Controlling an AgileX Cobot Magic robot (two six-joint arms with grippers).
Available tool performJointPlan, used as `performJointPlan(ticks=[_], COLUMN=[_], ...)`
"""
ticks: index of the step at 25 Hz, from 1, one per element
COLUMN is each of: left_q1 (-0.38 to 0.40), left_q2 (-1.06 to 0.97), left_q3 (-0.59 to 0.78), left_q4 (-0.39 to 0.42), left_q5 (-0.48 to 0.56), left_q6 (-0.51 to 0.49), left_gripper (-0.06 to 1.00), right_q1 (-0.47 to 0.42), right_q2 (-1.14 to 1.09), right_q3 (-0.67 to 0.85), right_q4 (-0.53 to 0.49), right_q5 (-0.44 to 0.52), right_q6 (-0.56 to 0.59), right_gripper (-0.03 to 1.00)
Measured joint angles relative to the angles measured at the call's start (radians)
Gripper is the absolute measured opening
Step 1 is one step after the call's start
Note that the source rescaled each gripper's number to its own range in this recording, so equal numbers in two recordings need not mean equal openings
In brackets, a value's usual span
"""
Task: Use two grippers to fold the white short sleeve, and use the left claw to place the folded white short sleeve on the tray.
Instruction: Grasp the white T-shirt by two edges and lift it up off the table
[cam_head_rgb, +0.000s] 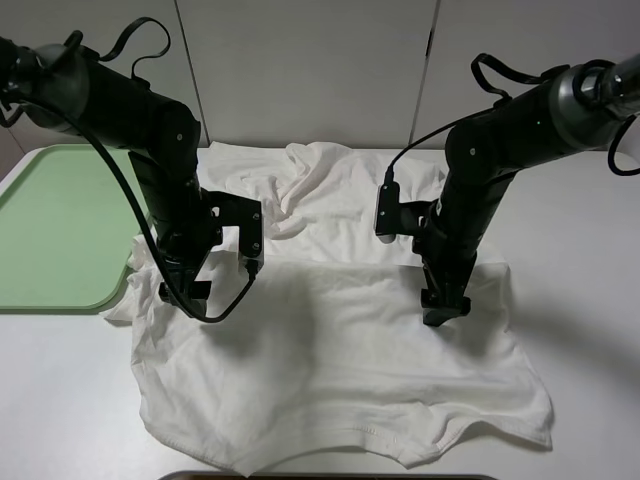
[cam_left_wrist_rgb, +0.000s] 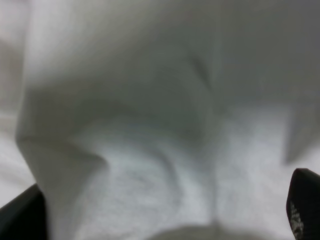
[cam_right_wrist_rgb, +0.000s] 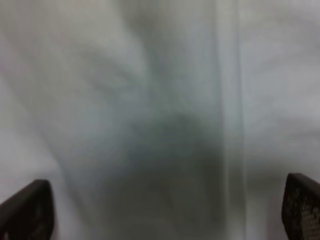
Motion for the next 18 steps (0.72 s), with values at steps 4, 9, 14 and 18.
performJointPlan(ticks=[4,9,14,18], left_q1=[0.0,0.0,0.0,0.0], left_q2=[0.0,0.0,0.0,0.0], left_q3=[0.0,0.0,0.0,0.0], left_q4=[-0.001,-0.001,-0.001,0.004], left_q5=[-0.001,-0.001,-0.004,-0.038], left_q6=[0.001,0.001,0.001,0.001], left_gripper=[0.83,0.67,0.59,0.58], right_q1=[0.0,0.0,0.0,0.0], right_q2=[0.0,0.0,0.0,0.0], right_q3=[0.0,0.0,0.0,0.0], right_q4=[0.019,0.023,0.026,0.026], right_q5=[-0.001,-0.001,-0.001,-0.001], right_q6=[0.0,0.0,0.0,0.0], right_gripper=[1.0,0.92,0.68,0.67])
